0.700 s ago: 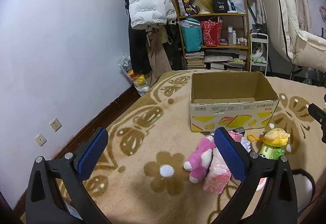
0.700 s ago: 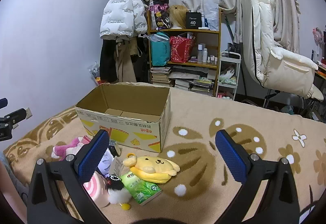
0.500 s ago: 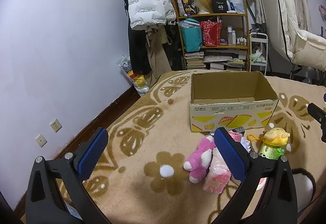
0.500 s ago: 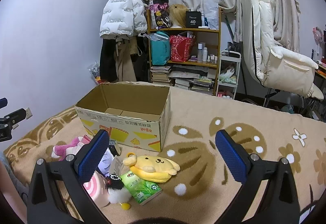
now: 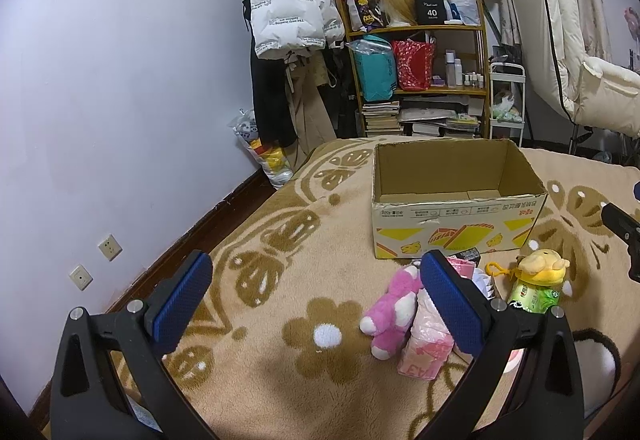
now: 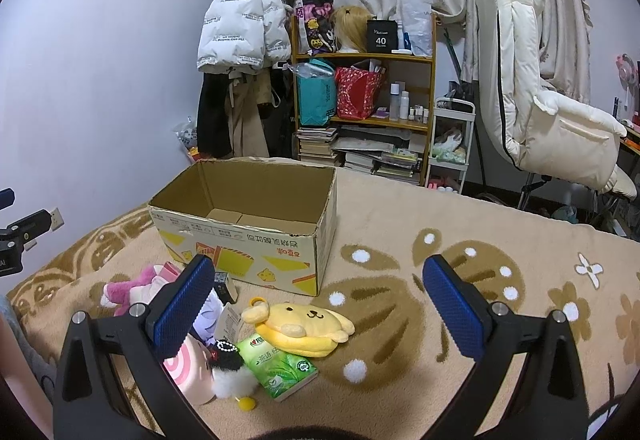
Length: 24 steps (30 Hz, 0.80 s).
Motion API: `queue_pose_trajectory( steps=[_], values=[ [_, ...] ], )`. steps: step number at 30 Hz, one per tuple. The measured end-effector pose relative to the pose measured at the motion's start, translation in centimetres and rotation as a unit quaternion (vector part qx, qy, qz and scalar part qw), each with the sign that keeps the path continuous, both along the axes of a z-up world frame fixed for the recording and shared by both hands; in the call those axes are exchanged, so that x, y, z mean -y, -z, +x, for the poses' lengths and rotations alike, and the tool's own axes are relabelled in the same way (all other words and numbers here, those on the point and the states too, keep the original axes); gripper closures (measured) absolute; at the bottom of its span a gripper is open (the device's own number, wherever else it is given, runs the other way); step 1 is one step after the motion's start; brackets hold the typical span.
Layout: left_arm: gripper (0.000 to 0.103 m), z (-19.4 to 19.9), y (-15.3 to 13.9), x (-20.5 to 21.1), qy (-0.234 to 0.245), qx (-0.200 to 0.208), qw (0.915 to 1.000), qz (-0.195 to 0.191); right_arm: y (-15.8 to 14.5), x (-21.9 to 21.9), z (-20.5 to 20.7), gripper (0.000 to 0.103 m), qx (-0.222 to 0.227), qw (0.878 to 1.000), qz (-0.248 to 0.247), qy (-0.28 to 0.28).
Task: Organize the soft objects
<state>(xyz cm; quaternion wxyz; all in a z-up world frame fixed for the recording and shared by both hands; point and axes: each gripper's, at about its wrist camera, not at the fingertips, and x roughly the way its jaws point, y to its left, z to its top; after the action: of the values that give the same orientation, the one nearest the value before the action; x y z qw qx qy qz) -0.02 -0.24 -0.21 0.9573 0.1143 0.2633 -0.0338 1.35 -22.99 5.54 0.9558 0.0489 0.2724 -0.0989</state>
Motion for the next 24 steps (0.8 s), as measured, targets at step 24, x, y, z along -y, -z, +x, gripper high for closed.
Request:
queue_pose_trajectory(
  steps=[24],
  values=[
    [0.000,0.02,0.11,-0.05,-0.001,-0.001,1.0000,0.001,0.25,-0.04,0.00,0.000,-0.001,1.000,0.006,0.002]
  ],
)
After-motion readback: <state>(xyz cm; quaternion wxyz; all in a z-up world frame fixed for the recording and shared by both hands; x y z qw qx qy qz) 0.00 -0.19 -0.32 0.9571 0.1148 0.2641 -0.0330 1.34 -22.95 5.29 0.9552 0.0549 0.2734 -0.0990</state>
